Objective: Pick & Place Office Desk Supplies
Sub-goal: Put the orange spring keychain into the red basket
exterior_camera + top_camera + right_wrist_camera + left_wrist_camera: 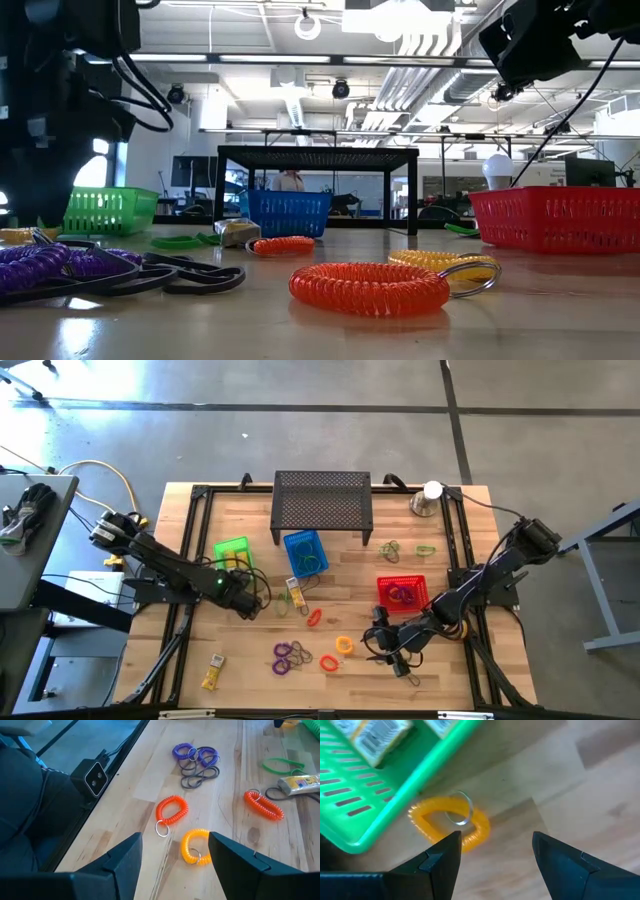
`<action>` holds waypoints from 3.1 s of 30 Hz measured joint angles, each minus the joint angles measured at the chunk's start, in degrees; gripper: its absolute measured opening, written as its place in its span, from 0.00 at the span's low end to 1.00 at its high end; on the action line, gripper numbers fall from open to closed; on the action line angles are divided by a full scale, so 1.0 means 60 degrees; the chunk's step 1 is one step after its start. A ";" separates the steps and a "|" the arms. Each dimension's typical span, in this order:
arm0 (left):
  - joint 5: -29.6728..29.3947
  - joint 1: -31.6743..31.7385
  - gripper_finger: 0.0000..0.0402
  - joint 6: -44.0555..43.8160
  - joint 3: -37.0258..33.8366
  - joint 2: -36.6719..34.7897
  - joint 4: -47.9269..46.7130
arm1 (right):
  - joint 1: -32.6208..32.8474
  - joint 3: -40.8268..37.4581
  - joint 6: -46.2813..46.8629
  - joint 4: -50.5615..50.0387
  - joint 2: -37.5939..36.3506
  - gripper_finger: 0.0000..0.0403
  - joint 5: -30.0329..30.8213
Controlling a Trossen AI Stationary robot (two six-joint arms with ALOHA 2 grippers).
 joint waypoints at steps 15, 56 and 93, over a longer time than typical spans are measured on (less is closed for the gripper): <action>0.0216 0.0288 0.58 -0.0232 -0.0850 0.0053 0.1117 | 0.0000 0.0000 -0.0007 0.0007 -0.0004 0.54 0.0004; -0.0375 -0.1013 0.02 0.6491 0.2319 0.1889 1.1460 | -0.0053 0.0000 -0.0420 0.1052 -0.0004 0.54 0.1942; 0.1765 -0.0018 0.02 0.8479 0.2345 0.3763 1.4531 | -0.2051 0.0004 -0.1741 0.4929 0.1432 0.30 -0.3457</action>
